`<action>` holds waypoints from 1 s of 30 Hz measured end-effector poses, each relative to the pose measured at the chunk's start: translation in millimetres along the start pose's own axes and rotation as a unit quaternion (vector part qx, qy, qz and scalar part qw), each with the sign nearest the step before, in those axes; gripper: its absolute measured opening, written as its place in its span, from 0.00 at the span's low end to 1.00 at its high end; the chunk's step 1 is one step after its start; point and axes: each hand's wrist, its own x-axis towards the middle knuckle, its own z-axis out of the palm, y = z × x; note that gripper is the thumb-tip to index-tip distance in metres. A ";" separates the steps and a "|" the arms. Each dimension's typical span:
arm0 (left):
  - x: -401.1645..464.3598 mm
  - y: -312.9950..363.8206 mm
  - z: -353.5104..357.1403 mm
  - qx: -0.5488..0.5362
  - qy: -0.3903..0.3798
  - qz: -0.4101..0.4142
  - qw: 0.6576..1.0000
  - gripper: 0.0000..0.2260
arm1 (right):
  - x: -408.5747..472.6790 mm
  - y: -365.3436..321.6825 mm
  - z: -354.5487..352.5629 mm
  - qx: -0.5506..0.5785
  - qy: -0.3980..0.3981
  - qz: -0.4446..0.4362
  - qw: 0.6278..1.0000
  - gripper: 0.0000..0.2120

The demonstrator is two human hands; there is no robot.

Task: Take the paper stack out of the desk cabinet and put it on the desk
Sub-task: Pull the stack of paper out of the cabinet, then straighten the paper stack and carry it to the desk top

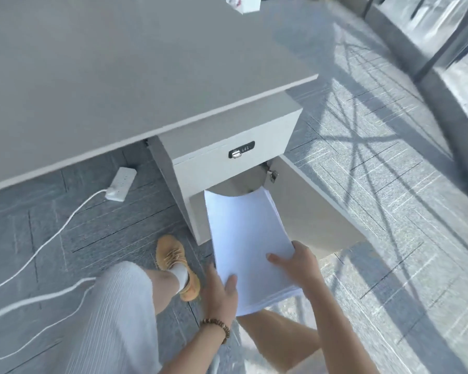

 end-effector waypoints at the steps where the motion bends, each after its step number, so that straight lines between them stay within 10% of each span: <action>1: -17.0 4.5 -7.6 0.006 -0.001 0.018 1.000 0.20 | -19.4 -4.3 -10.5 0.005 0.010 0.000 1.000 0.17; 16: -186.7 86.0 -151.2 -0.071 0.007 0.287 0.955 0.12 | -283.8 -66.9 -92.2 0.169 0.175 -0.143 0.959 0.14; 30: -268.1 205.7 -388.1 -0.173 0.178 0.448 0.859 0.13 | -397.7 -294.0 -129.6 0.284 -0.013 -0.393 0.875 0.14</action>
